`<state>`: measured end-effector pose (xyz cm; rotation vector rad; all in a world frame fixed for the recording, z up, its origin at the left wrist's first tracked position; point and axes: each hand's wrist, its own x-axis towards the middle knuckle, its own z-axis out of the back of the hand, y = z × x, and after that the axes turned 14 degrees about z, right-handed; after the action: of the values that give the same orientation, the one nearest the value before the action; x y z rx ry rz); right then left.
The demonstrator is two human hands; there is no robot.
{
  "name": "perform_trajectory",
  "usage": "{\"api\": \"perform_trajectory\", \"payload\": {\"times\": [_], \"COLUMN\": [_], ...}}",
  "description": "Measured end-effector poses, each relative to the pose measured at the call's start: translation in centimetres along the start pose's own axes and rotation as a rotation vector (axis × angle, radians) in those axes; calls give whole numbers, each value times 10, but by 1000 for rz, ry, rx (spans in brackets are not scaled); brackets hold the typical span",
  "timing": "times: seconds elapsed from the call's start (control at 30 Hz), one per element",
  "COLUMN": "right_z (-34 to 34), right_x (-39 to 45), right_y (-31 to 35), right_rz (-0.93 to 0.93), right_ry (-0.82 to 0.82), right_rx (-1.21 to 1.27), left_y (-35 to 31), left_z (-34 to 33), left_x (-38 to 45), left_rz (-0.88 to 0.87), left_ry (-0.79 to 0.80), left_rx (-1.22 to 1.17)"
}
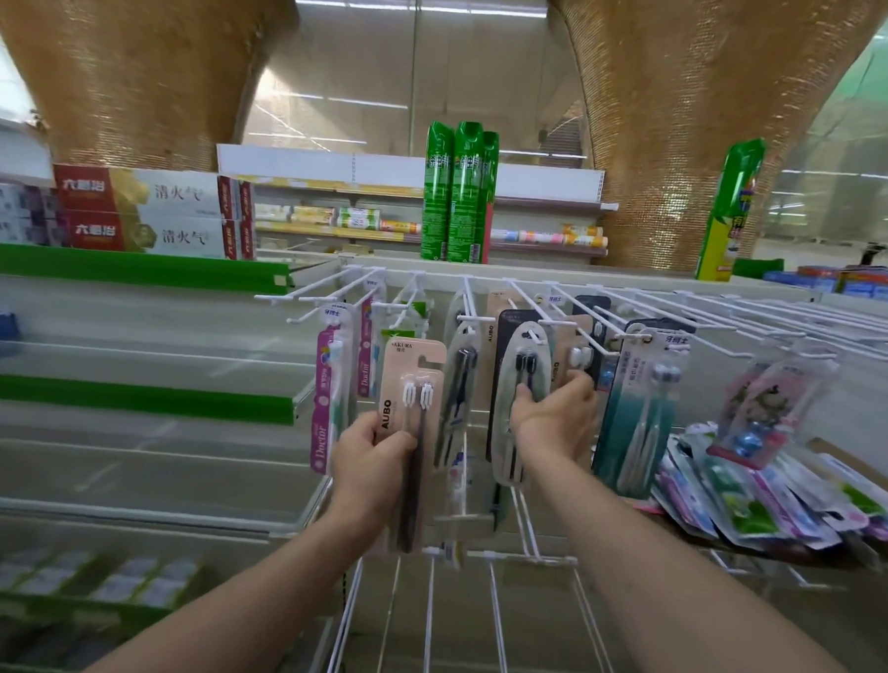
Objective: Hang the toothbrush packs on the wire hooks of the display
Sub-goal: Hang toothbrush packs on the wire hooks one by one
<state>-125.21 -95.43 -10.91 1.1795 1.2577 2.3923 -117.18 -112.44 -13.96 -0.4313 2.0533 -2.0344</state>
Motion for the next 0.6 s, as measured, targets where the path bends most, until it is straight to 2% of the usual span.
{"api": "perform_trajectory", "payload": {"times": [0.1,0.27,0.43,0.6], "right_z": [2,3,10,18], "right_x": [17,21,15,-23], "right_y": [-4,-12,-15,-24], "right_rz": [-109,-97,-73,162], "right_ry": [167,250,189,94], "right_rx": [154,233,231,287], "left_y": [1,2,1,-2], "left_z": [-3,-9,-17,-26], "left_x": [1,-1,-2,-1], "left_rz": [11,20,31,23], "left_ry": [15,18,17,2], "left_rx": [-5,-17,-3,-24]}}
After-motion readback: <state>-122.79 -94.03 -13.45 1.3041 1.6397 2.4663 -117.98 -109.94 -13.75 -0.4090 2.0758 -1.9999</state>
